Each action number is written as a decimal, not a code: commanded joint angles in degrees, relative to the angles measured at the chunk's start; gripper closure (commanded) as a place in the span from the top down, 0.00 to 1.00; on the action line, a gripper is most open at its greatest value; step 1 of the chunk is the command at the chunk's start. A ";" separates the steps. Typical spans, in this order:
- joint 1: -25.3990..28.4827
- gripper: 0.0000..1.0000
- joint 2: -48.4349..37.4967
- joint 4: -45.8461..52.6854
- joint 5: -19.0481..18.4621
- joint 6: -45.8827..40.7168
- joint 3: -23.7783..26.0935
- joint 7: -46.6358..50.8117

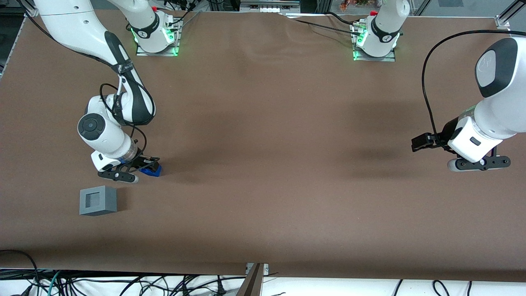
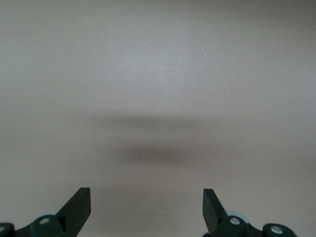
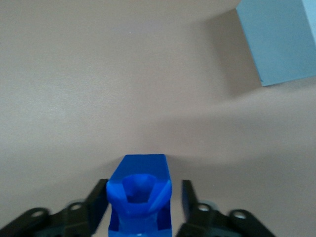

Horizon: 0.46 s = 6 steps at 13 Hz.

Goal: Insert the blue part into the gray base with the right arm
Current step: 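Close the right gripper on the blue part and lift it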

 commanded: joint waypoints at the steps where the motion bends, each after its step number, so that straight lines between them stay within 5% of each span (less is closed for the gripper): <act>1: 0.02 0.37 -1.18 0.10 0.42 0.29 0.36 -0.64; 4: 0.02 0.32 -2.32 2.02 0.16 -1.80 0.28 -1.52; 6: -0.94 0.32 -2.76 10.08 0.42 -12.48 -0.33 -7.91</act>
